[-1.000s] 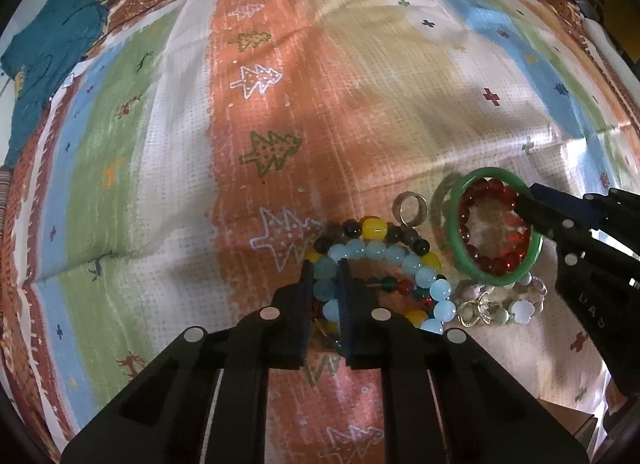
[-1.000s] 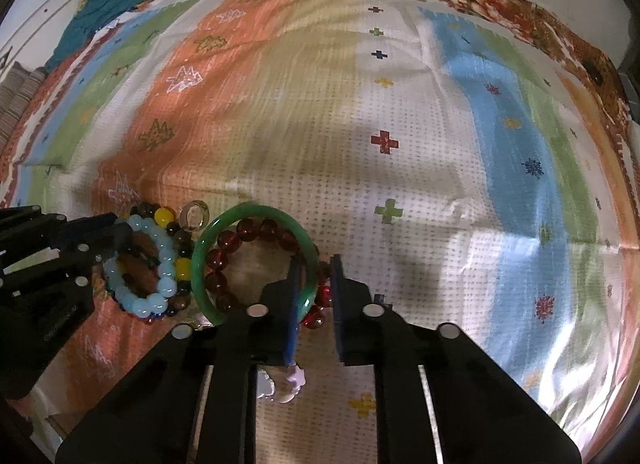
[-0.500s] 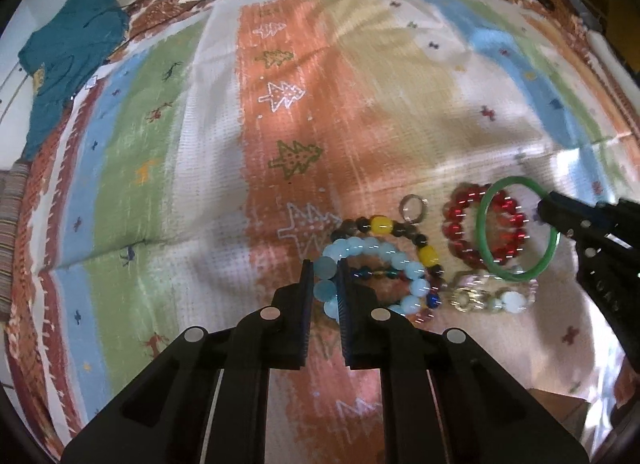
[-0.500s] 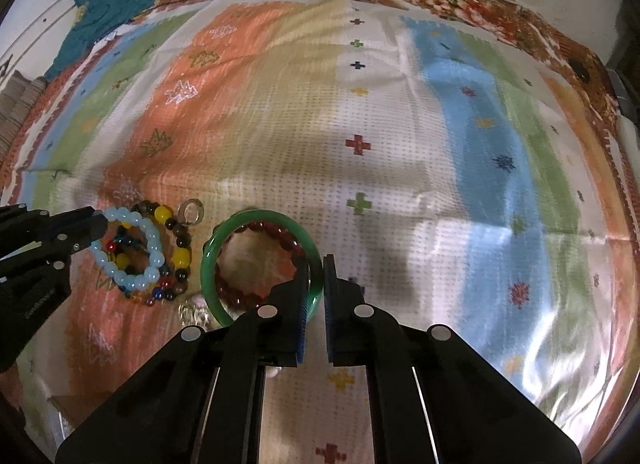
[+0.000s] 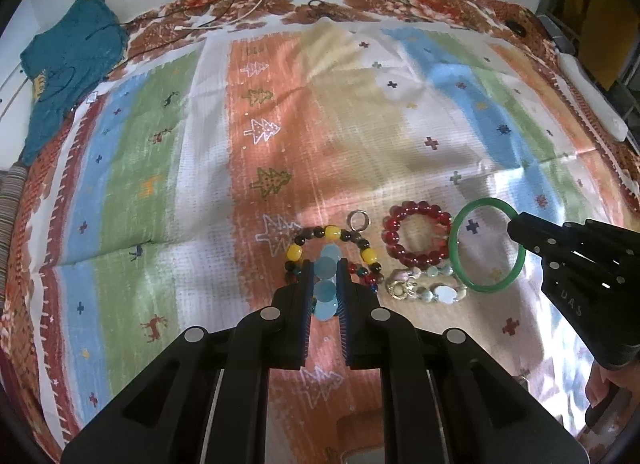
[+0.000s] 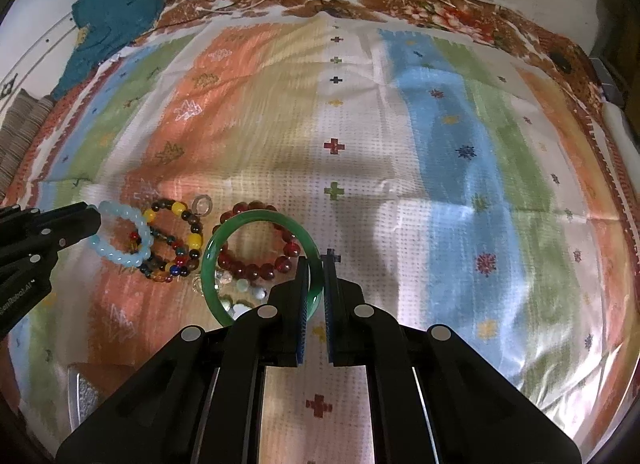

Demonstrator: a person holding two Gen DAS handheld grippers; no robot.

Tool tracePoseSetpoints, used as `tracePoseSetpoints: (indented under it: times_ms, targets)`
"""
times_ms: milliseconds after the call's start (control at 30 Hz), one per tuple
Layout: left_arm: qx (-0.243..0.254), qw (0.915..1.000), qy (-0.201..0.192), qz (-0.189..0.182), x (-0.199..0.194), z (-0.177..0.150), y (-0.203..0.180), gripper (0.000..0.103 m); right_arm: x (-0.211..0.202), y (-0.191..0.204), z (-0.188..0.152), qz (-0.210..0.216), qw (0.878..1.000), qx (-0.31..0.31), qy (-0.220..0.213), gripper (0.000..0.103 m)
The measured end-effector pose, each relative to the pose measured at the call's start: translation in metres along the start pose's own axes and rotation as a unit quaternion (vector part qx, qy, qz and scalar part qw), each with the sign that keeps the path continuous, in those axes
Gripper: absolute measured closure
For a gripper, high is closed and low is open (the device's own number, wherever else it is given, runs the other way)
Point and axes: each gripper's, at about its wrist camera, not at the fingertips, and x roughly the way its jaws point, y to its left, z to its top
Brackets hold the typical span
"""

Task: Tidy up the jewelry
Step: 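Carry light blue bracelet in left tool while right tool carries jade bangle over tin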

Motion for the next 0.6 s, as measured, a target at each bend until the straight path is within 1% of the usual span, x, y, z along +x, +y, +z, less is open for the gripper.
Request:
tracePoseSetpoints:
  times_ms: [167,600]
  targets:
    - [-0.001,0.9998,-0.012,-0.014,-0.017,-0.001,-0.003,0.092,-0.011,0.001,-0.005,0.009,1.0,-0.004,-0.007,0.095]
    - [-0.003,0.9984,-0.038,-0.041,-0.057,-0.016,-0.01,0.092,-0.042,0.003,-0.021,0.026,0.999,-0.007,-0.028,0.095]
